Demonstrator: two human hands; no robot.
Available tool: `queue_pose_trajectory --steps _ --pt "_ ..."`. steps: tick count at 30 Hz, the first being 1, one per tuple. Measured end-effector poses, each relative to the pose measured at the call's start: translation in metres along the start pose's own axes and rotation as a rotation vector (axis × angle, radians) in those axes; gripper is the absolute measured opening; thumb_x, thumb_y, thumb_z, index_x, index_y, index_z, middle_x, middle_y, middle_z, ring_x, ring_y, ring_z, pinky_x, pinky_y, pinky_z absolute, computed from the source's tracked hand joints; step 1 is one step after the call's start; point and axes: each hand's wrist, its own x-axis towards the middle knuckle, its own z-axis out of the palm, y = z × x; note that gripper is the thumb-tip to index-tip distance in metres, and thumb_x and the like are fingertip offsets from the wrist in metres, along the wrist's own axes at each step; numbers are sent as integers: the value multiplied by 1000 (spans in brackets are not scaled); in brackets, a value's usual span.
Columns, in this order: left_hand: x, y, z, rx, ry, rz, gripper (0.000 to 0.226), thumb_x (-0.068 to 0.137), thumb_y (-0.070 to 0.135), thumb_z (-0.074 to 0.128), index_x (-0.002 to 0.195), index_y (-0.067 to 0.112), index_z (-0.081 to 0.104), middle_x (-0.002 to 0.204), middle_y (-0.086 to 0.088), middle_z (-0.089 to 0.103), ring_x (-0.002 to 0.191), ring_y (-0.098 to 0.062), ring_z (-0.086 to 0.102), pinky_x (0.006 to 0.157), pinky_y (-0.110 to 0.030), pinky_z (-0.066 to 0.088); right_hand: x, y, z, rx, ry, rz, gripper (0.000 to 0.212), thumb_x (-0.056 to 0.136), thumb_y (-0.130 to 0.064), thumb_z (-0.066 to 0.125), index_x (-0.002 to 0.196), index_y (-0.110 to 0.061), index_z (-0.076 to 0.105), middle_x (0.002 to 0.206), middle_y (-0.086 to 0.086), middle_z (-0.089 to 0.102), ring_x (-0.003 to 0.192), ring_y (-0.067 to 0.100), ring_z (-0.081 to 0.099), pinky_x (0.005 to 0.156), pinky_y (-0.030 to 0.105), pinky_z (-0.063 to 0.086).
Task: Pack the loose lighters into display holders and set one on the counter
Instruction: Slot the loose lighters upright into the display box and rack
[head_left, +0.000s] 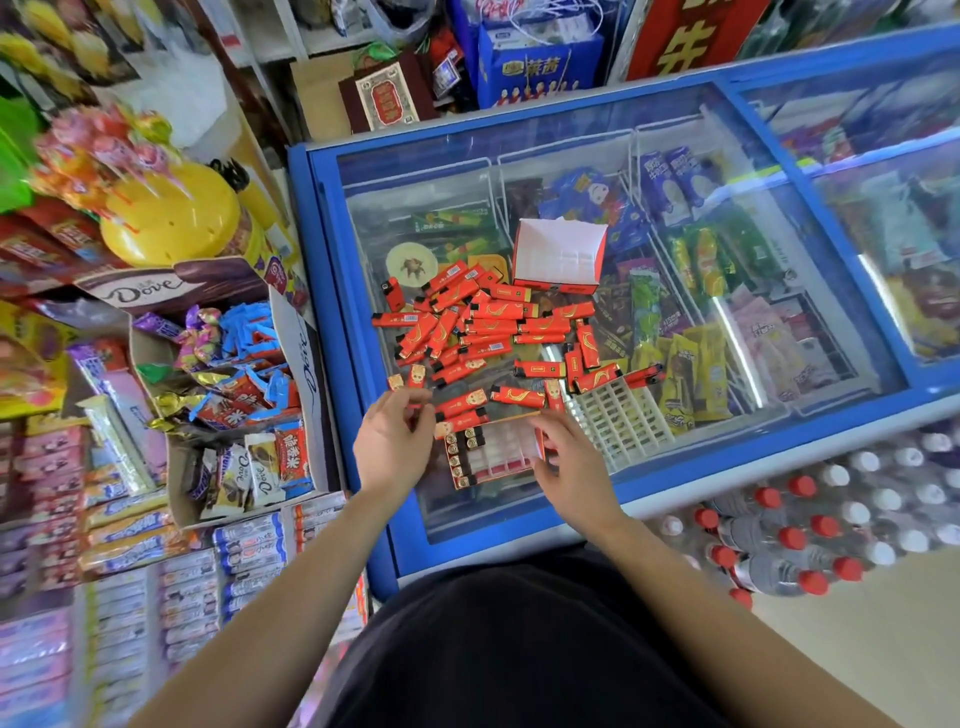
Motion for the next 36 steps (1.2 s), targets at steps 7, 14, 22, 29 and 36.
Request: queue_pose_trajectory --steps 7,14,22,29,36 --pt "65 -6 0 420 -149 157 60 94 40 68 148 28 46 146 -5 43 128 -32 46 71 -42 54 23 -13 -21 75 31 92 48 98 -24 62 143 -31 46 133 -13 58 93 2 62 82 30 56" --pt "102 10 22 628 -224 174 73 94 53 61 155 29 29 157 -8 35 134 -37 39 98 -54 50 130 -31 -35 -229 -24 -45 59 96 -32 63 150 -20 41 152 -1 44 140 24 40 116 39 34" --pt "118 8 23 311 -162 109 65 82 45 80 136 22 51 124 -7 61 115 -31 56 83 -46 55 204 -33 -8 -642 -221 -87 91 86 -45 74 156 -23 20 160 1 28 146 37 26 114 62 33" --pt "122 3 10 185 -244 15 44 82 22 80 124 18 67 95 5 65 79 -14 61 76 -31 54 203 -29 -1 -703 -265 -207 63 87 -38 73 138 -14 44 137 8 52 130 32 44 106 52 44" --pt "114 1 -4 -29 -195 -120 28 79 14 83 104 24 76 85 17 71 74 6 64 67 -1 44 197 -27 -12 -737 -334 -216 51 87 -25 70 131 -6 53 132 16 49 124 35 45 101 47 48"
